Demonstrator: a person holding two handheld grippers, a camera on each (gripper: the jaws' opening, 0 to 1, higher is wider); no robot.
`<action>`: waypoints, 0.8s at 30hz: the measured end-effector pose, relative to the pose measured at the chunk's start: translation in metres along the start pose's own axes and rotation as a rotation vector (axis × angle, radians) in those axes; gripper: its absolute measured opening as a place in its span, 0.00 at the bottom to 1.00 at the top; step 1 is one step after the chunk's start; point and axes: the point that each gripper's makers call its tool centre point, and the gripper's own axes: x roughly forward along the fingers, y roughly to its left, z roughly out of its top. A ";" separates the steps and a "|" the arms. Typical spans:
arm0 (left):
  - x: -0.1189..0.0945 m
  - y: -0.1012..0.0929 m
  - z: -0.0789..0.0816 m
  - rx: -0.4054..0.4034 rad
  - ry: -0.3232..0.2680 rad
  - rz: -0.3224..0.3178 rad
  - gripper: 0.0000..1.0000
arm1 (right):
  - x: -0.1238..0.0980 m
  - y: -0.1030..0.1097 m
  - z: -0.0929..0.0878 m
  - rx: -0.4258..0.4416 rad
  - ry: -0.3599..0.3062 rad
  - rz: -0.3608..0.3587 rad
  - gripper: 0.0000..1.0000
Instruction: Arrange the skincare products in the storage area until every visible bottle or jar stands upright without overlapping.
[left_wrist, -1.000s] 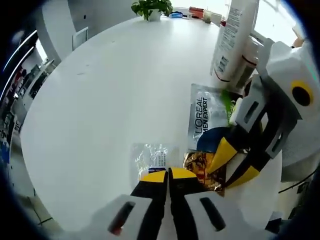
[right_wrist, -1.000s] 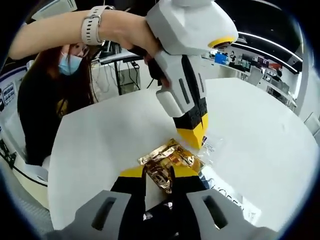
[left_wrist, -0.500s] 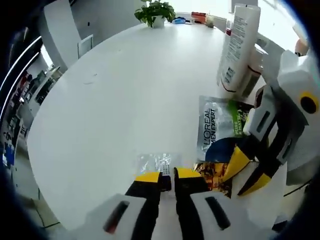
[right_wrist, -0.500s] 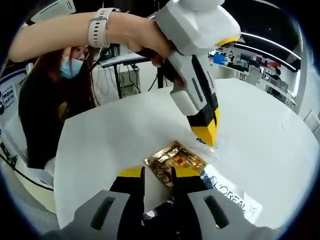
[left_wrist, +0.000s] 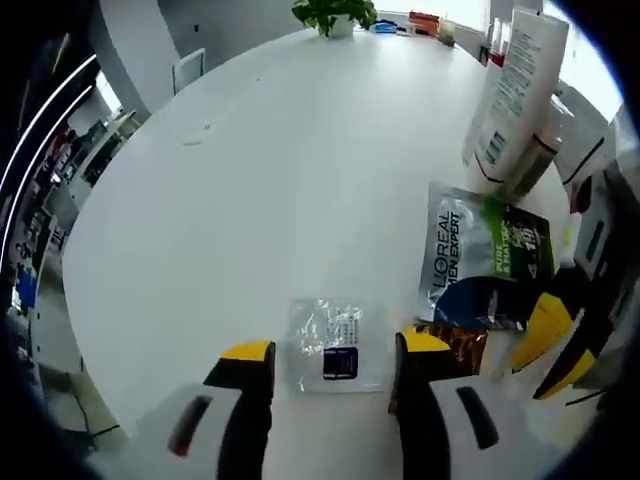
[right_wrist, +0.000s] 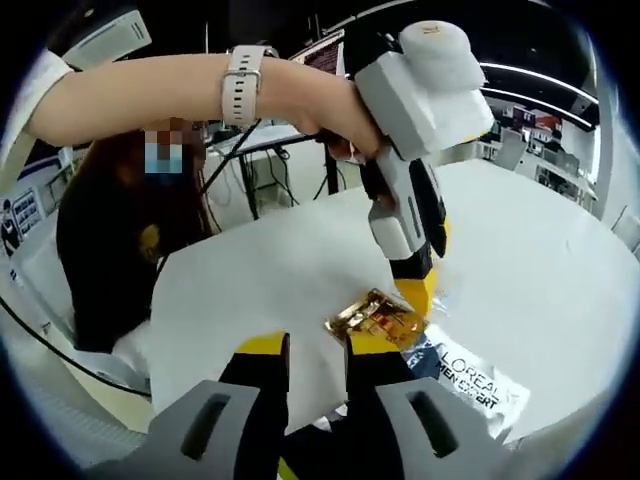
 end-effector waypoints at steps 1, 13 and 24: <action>0.000 0.000 0.000 -0.001 0.003 -0.010 0.51 | -0.002 0.001 0.001 0.008 -0.004 0.004 0.22; 0.005 0.000 0.002 0.005 0.080 -0.097 0.48 | -0.013 0.011 0.001 0.070 -0.020 0.039 0.21; 0.004 0.003 0.000 0.024 0.143 -0.110 0.41 | -0.020 0.014 0.002 0.089 -0.027 0.049 0.20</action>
